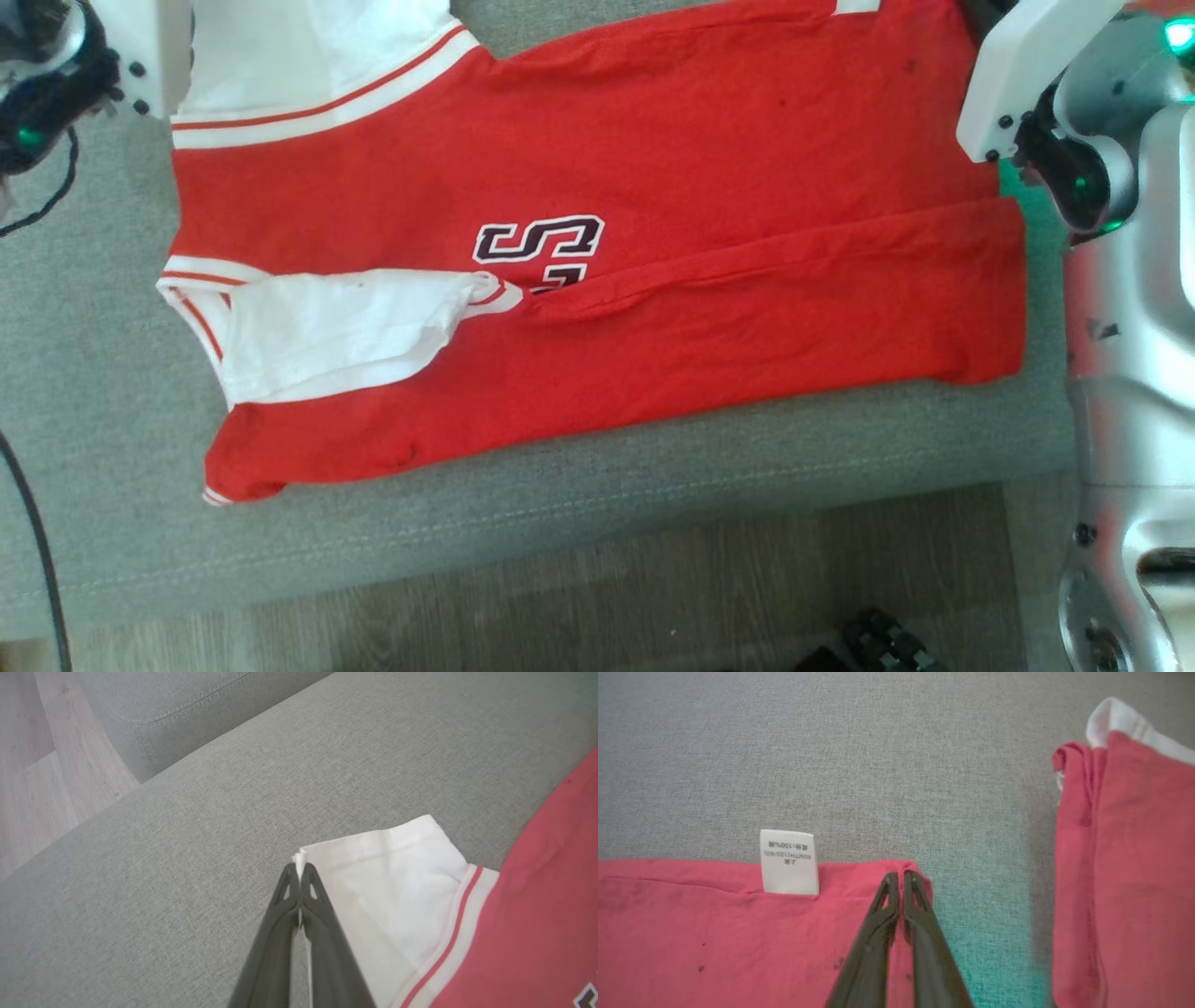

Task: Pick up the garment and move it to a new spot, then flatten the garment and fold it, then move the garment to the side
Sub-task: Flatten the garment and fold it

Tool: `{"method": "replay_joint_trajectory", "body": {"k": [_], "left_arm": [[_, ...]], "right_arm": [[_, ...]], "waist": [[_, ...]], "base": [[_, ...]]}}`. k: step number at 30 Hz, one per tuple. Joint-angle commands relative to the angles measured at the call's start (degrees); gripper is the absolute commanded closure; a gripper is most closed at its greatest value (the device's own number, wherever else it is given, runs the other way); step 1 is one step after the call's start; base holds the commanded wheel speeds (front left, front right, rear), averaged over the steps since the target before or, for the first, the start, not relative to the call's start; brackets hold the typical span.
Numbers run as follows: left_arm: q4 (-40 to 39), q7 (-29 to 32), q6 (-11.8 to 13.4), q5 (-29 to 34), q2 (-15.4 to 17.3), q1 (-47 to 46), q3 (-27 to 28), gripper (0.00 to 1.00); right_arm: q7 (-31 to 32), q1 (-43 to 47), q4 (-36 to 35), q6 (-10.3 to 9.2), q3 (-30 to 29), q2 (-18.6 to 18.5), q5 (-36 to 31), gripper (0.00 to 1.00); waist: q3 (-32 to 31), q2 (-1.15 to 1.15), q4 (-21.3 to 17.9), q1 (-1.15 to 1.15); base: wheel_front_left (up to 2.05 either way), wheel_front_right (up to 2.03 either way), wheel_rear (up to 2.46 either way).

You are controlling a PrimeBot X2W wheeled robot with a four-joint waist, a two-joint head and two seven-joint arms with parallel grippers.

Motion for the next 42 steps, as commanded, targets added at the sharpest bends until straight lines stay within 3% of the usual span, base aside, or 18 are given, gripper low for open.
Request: {"method": "replay_joint_trajectory", "body": {"k": [1,8,16,23,32,42], "left_arm": [[-0.55,-1.32,0.08,-0.57,1.92,-3.92,1.50,1.00],[0.54,-5.55,0.08,0.09,2.46,-6.47,-0.79,1.00],[3.72,-14.82,0.08,2.31,2.14,-10.67,-1.19,1.00],[3.03,-18.73,0.08,-0.61,1.78,-10.57,-2.31,1.00],[-8.57,-19.94,0.08,-15.22,7.75,-1.50,-2.82,1.00],[-22.63,-22.52,0.57,-21.96,15.15,9.72,-4.26,1.00]], "right_arm": [[-0.17,-1.73,-1.77,-0.02,0.50,1.06,0.40,1.00],[-2.48,-3.20,-1.29,-0.02,-0.25,0.92,1.84,1.00],[-9.55,-7.18,-0.78,-0.02,-1.43,-0.31,4.94,1.00],[-11.22,-7.60,-0.02,-0.02,-2.44,-2.59,8.76,1.00],[-7.96,0.57,-4.02,-0.02,-3.08,-7.85,14.30,1.00],[-3.06,12.92,-12.89,-0.02,-7.18,-11.31,16.01,1.00]], "waist": [[0.02,0.00,0.10,0.00],[0.71,0.00,0.58,0.00],[1.57,0.00,1.26,0.00],[0.26,0.00,3.09,0.00],[-2.76,0.00,6.57,0.00],[-4.77,0.00,9.54,0.00]], "base": [[0.00,0.00,0.00],[0.00,0.00,0.00],[0.00,0.00,0.00],[0.00,0.00,0.00],[0.00,0.00,0.00],[0.00,0.00,0.00]]}}
